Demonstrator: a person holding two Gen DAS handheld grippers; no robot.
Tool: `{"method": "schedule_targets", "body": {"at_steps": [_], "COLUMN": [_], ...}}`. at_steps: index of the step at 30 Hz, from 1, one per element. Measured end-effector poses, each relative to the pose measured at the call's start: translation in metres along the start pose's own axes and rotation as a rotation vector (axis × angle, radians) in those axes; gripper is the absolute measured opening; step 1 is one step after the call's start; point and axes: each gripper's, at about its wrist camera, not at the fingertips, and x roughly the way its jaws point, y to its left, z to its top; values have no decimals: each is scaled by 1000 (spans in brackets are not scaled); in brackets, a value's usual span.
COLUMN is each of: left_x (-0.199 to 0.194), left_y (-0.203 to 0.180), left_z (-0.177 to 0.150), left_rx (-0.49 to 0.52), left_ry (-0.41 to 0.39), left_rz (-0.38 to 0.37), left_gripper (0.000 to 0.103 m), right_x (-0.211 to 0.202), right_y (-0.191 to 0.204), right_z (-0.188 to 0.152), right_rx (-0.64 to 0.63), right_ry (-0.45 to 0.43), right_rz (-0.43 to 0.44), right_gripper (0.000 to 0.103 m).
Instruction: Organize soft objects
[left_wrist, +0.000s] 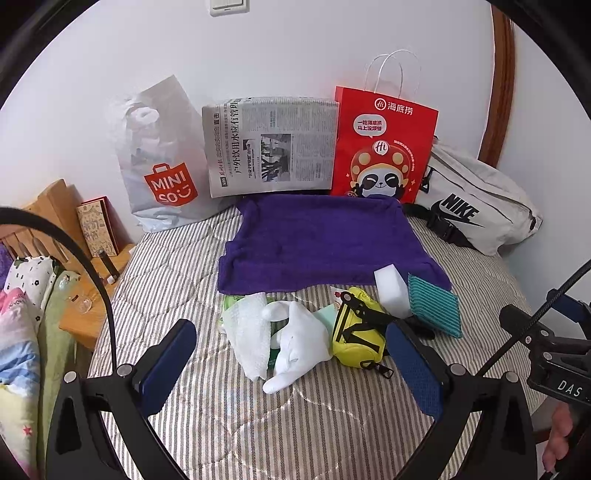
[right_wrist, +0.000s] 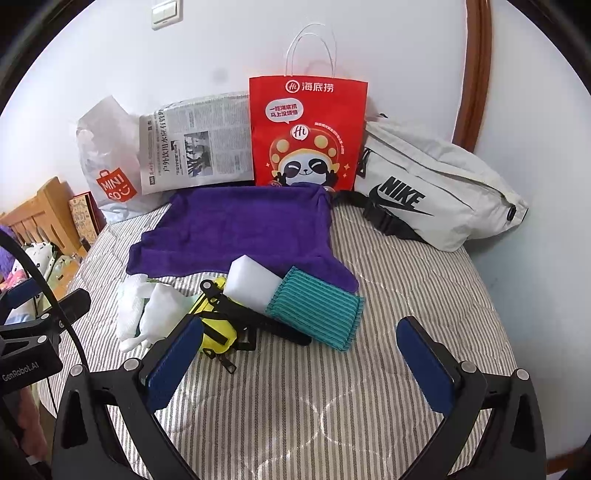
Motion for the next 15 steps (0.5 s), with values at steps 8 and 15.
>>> {"method": "schedule_targets", "body": {"at_steps": [8,15], "left_x": [-4,-6], "left_y": [1,0], "left_z": [-3,-4], "left_rx": [3,2], "left_ry": [-7,-7], "left_rz": [-7,-7], "left_gripper": [103,103], "right_x": [-1,-4], "right_y": [1,2], "right_z": [0,-1], "right_rx": [-5,-6], "right_ry": [0,-3], "right_rz": [3,2], "right_gripper": [103,103]}}
